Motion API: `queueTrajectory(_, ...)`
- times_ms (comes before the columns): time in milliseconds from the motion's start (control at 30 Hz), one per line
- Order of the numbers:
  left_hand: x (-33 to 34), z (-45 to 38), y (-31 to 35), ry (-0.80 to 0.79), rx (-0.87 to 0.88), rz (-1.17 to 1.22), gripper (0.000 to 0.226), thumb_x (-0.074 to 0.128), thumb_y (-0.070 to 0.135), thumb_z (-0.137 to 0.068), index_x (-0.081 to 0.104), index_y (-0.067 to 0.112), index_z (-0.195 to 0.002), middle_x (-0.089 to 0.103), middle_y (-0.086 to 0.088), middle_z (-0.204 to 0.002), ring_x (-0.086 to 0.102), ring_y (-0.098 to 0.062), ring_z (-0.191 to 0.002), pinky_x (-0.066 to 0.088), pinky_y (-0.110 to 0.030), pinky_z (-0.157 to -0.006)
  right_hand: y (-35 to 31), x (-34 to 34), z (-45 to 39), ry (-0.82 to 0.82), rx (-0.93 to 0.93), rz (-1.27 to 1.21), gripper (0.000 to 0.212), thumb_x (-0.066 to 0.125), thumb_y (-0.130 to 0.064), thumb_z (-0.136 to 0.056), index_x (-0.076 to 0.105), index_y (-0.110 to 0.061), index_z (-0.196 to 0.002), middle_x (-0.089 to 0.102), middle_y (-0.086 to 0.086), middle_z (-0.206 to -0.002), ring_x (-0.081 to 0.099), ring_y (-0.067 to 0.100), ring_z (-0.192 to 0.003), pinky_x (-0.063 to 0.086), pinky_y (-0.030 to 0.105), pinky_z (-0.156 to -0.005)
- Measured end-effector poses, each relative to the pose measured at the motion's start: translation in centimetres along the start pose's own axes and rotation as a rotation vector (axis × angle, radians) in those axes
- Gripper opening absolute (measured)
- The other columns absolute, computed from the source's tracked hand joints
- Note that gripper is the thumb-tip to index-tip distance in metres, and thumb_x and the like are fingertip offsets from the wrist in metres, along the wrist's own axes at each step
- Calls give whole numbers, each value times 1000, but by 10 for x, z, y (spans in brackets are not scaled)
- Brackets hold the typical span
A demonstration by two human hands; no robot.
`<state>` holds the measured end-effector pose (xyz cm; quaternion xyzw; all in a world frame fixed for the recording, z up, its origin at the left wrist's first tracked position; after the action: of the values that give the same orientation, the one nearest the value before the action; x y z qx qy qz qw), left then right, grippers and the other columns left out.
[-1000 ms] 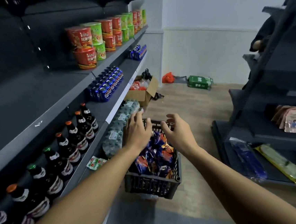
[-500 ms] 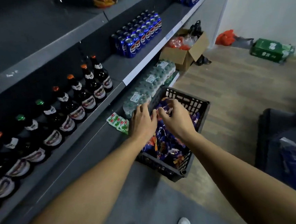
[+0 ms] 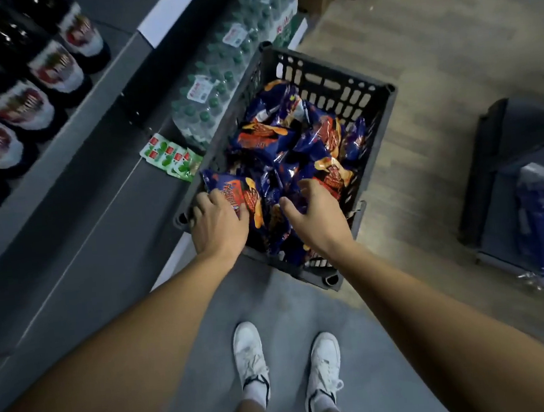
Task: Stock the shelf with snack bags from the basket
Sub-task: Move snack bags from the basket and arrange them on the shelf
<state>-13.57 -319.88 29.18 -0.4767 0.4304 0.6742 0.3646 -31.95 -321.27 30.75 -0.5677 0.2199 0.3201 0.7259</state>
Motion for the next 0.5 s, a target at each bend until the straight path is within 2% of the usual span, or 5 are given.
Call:
queueTrajectory(133,9,-18,-1,-8,-21,50,63,59,38,-92,33,4,-139,44,-20,-131,55,-41,-110,46,-44,-80,7,19,-11,2,22,-13,60,55,-52,-93,46,-14,-137,57,5,-133,54,21,-119,48,41,-97)
queueTrajectory(233,5,-27,11,8,67,111,59,62,31,-92,34,9,-139,44,-15,-134,60,-38,-105,42,-38,-67,7,26,-19,-12,31,-6,57,54,-52,-93,47,-14,-136,56,4,-133,53,20,-120,48,40,-97)
queueTrajectory(367,-4,-38,37,23,249,150,51,61,21,-93,38,16,-139,44,-6,-137,63,-35,-103,46,-39,-70,2,24,-32,3,42,-1,51,55,-50,-93,50,-15,-129,60,3,-121,57,20,-109,49,39,-91)
queueTrajectory(500,-8,-46,48,34,300,121,56,62,20,-93,34,20,-142,48,-3,-137,60,-29,-110,49,-39,-76,-2,21,-38,-4,43,32,51,55,-49,-94,47,-16,-132,59,4,-123,57,21,-110,50,41,-90)
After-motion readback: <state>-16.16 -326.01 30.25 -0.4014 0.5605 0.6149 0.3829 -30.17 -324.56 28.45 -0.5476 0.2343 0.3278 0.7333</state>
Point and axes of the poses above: each hand's wrist, its own z-axis away from the middle knuckle, its own x-axis out of the palm, y = z × x, the point moved 5 cm from there along -z, towards the middle knuckle
